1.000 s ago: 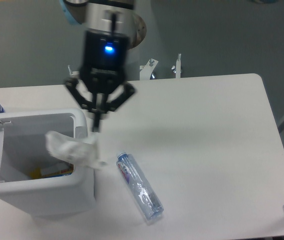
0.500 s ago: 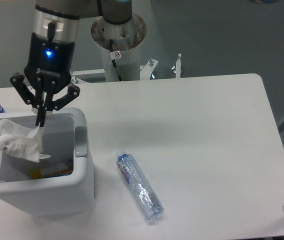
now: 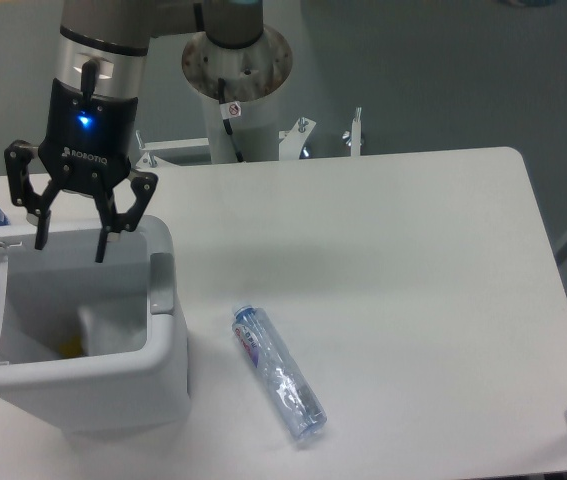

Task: Place the trash in the trash can
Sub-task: 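Move the gripper over the clear water bottle with blue label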

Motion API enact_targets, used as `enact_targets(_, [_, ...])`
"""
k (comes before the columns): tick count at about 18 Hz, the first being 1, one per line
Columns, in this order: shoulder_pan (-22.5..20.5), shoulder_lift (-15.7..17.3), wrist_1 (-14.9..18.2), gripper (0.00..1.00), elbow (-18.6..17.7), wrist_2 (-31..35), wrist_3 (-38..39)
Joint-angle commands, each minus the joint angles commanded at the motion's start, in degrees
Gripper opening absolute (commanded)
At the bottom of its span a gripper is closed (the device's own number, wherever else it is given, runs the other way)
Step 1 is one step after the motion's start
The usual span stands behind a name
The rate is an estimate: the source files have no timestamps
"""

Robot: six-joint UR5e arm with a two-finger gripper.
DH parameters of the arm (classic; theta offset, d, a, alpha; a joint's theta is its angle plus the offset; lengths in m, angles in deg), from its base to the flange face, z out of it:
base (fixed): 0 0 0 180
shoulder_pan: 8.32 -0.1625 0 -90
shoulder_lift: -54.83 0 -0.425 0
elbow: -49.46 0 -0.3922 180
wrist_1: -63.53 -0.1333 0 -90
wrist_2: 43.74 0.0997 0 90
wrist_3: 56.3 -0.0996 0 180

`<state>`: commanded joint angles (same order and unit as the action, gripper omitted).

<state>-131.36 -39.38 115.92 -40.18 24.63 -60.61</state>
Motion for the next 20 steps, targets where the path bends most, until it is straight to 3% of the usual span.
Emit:
enact_targets(5, [-9.56, -0.87, -0.09, 1.00, -0.44, -0.26, 0.18])
enact_targets(9, [-15.46, -6.49, -1.76, 1.00, 3.06, -0.35, 0.18])
enact_targets(12, [-17.75, -12.20, -1.67, 1.00, 5.53, 0.35, 0.09])
enact_targets(17, [-18.20, -16.86, -2.02, 1.00, 6.59, 6.32, -0.62])
enact_targets(20, [-18.11, -21.34, -2.02, 1.00, 7.64, 11.14, -0.44])
